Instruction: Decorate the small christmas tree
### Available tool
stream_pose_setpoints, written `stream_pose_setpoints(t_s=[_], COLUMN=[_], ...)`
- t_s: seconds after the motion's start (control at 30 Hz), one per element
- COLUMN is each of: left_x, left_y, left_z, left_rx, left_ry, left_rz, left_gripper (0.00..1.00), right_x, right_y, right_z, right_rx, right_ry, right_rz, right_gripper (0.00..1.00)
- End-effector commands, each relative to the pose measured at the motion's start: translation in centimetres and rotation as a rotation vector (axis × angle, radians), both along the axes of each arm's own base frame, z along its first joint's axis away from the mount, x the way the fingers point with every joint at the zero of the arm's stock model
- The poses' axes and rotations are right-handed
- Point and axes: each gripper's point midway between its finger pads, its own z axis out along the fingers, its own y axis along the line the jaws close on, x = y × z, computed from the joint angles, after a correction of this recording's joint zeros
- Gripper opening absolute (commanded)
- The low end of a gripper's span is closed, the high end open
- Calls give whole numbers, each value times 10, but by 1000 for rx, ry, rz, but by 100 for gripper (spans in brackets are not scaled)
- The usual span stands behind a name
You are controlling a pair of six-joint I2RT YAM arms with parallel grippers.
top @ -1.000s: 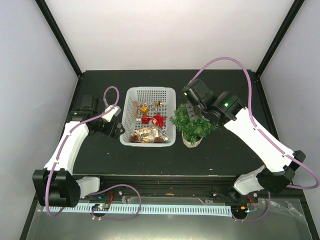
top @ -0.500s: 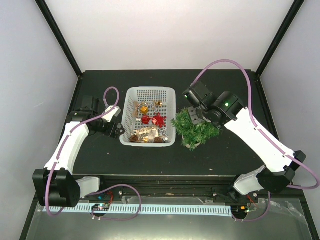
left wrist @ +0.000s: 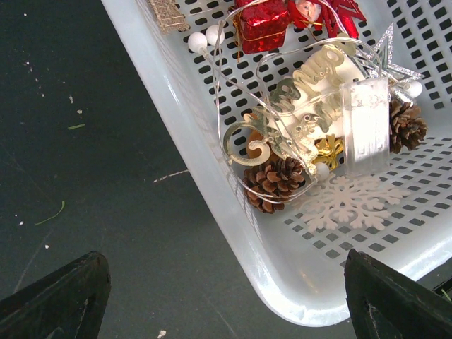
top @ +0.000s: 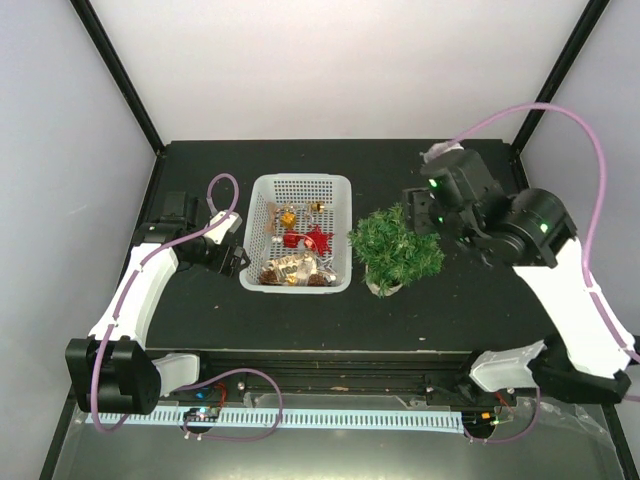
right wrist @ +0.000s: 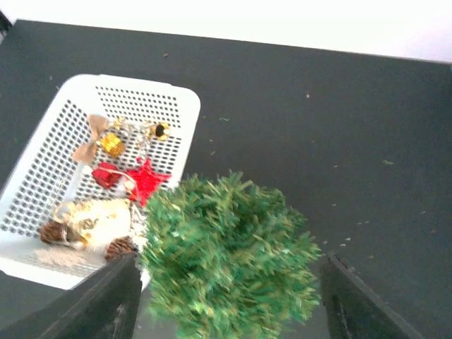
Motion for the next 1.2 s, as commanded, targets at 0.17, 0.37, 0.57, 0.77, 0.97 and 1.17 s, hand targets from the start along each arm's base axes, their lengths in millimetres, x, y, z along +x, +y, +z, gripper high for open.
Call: stream_pose_setpoints(t_s=[0.17, 0.37, 0.57, 0.77, 0.97, 1.17], left_x=[2, 6, 6, 3, 1, 3], left_y=[1, 3, 3, 6, 6, 6], left_z=[7, 6, 12, 14, 15, 15], left_rx=[7, 17, 22, 38, 38, 35], left_ry=[-22, -12, -13, -22, -24, -20], left_rz=[9, 8, 8, 10, 12, 14], left_gripper=[91, 91, 91, 91, 91, 91], right_x=[-64, -90, -91, -99, -98, -84], right_y=[-20, -9, 2, 2, -3, 1], right_z=[-58, -138, -178, -223, -267, -302], right_rx=[129, 162, 221, 368, 560, 658], right_ry=[194, 369, 419, 444, 413, 381], right_rz=[48, 100, 76, 3, -122, -207], right_gripper=[36, 37, 39, 39, 39, 39])
